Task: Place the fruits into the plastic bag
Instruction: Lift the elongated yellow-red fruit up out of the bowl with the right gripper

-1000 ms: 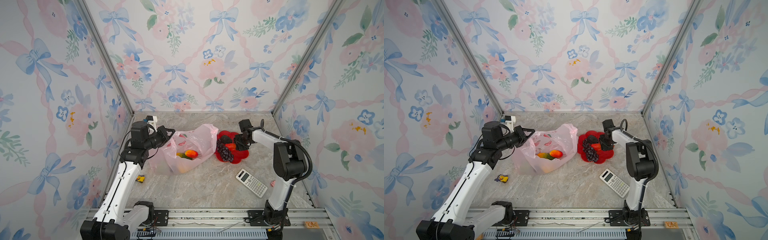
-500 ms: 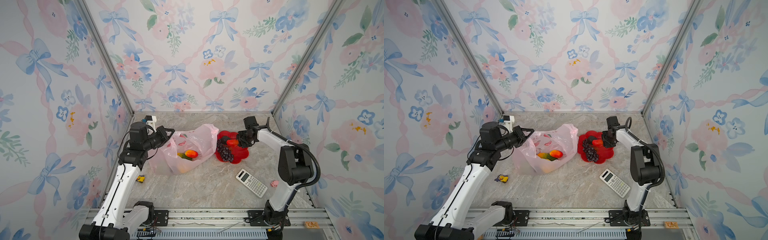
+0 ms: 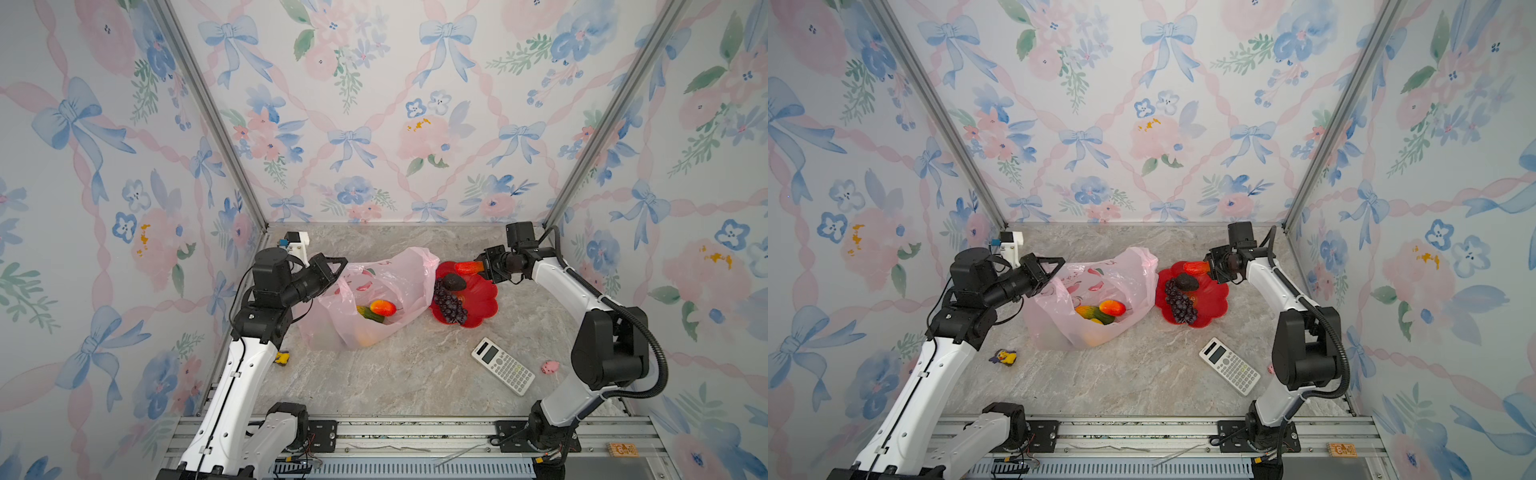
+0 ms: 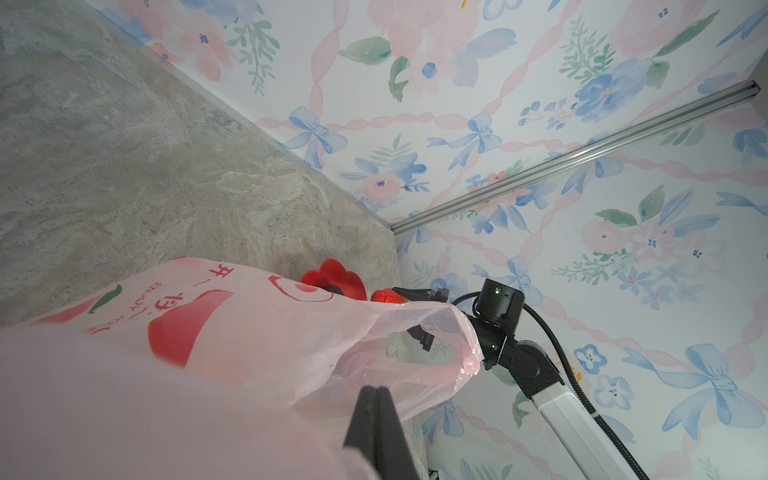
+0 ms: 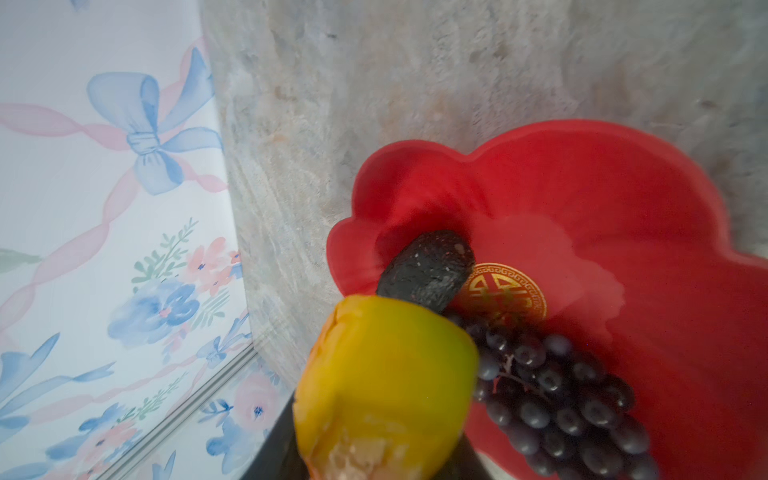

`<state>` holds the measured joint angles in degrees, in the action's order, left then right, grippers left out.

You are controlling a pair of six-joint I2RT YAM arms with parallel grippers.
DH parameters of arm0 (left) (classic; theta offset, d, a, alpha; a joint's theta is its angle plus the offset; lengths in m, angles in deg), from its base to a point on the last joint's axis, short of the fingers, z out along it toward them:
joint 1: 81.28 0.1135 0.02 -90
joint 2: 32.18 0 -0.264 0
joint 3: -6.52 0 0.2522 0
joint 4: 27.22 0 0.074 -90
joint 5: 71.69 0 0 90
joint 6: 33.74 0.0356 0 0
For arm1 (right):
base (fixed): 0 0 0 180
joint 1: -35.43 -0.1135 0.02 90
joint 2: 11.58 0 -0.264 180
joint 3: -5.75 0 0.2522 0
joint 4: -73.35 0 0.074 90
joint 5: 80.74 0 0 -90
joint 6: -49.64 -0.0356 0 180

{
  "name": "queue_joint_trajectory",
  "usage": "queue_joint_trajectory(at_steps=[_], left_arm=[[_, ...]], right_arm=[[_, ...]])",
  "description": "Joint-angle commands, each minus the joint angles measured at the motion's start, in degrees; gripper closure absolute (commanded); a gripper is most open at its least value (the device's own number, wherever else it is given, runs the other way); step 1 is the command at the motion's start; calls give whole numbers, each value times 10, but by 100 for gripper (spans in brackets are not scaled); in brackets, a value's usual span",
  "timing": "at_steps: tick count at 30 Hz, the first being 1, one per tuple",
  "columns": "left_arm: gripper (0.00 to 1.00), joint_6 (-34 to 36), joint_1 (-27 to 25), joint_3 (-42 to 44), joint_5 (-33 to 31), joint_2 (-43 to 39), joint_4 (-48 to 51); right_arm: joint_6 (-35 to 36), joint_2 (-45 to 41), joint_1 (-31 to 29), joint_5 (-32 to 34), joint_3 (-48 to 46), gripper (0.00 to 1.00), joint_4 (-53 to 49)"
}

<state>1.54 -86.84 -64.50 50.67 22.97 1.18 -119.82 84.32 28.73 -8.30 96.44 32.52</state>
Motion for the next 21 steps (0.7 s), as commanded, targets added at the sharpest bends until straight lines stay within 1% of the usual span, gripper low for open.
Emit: queue_joint_trajectory(at_steps=[1, 7, 9, 13, 16, 21], left_arm=[[100, -3, 4, 9, -6, -10, -10], [100, -3, 3, 9, -5, -14, -10], [100, -5, 2, 7, -5, -16, -9], [100, -8, 0, 9, -5, -19, -9], [100, -9, -2, 9, -5, -20, -10], [100, -11, -9, 7, -6, -16, -10]], right_arm=[[75, -38, 8, -47, 15, 81, 20], [182, -95, 20, -54, 52, 81, -29], [219, -117, 22, -49, 75, 81, -48], [271, -152, 20, -52, 127, 82, -58], [306, -178, 6, -55, 163, 82, -40], [373, -213, -49, -67, 187, 81, 54]])
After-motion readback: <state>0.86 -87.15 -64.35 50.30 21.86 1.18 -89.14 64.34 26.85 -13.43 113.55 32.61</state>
